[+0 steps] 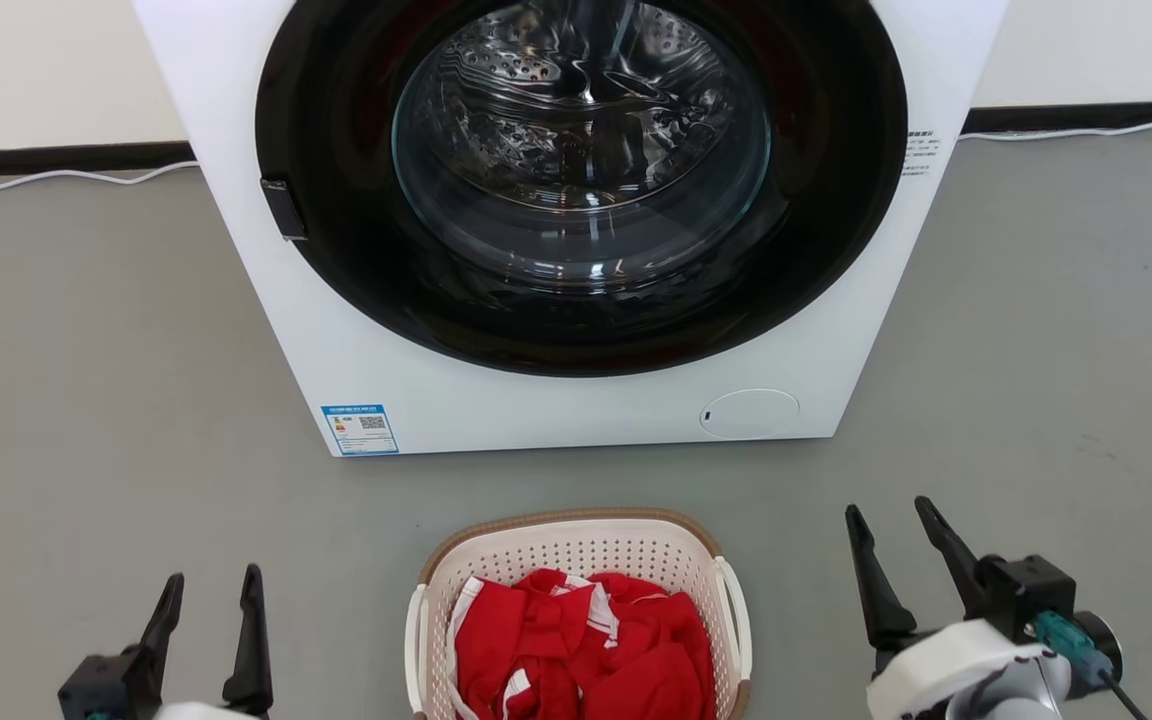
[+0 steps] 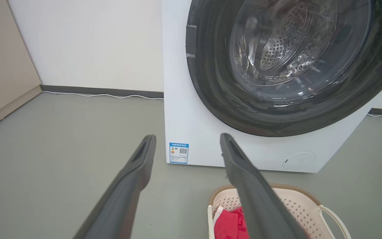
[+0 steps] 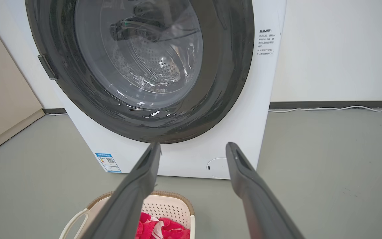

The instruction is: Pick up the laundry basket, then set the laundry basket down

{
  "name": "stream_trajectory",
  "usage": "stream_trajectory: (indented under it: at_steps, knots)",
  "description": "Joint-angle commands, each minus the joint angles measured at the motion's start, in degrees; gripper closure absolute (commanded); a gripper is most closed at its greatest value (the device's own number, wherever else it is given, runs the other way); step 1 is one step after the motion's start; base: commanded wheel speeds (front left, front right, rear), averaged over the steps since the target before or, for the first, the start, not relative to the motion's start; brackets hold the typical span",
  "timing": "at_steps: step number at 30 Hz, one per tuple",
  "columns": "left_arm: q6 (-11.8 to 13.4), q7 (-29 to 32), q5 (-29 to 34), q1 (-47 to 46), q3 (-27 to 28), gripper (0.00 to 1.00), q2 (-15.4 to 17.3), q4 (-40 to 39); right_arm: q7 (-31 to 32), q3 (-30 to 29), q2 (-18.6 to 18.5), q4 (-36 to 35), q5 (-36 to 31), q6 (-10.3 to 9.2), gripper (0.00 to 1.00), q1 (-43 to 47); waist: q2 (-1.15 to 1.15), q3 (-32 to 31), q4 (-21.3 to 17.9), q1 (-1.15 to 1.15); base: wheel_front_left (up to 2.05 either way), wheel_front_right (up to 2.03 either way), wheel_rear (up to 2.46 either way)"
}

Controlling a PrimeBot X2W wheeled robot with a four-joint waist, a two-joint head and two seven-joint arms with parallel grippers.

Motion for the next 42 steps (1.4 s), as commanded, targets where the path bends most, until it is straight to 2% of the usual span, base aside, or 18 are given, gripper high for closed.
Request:
stream_trajectory:
  at_steps: [1, 19, 37, 38, 42]
  knots:
    - [-0.5, -0.3, 0.9, 0.3, 2.8, 0.0, 0.4, -2.5, -0.7, 0.4, 0.0, -2.6, -0.6, -0.23, 0.0, 0.8, 0.0, -0.1, -0.2, 0.0, 0.0, 0.0, 0.0]
    - [-1.8, -0.3, 3.0, 6.1, 5.3, 0.0, -2.2, -7.0, -0.7, -1.4, 0.0, -8.4, -0.8, -0.23, 0.0, 7.0, 0.0, -0.5, -0.5, 0.0, 0.0, 0.0, 0.0]
    - [-1.8, -0.3, 0.5, 6.7, 2.8, 0.0, -0.8, -6.9, -0.7, -1.4, 0.0, -8.4, -0.7, -0.23, 0.0, 7.8, 0.0, 0.0, -1.0, 0.0, 0.0, 0.0, 0.0]
    - [-1.5, 0.0, 0.7, 8.1, 1.1, 1.0, -1.9, -5.5, 0.0, -2.6, 0.3, -6.9, -0.8, 0.0, 1.0, 8.4, 0.0, 0.0, -1.0, 0.0, 0.0, 0.0, 0.0]
    - [-1.5, 0.1, 0.6, 8.3, 0.9, 1.0, -3.2, -3.0, 0.1, -2.4, 0.9, -4.8, -0.6, 0.0, 1.0, 9.5, 0.0, 0.0, -1.0, 0.0, 0.0, 0.0, 0.0]
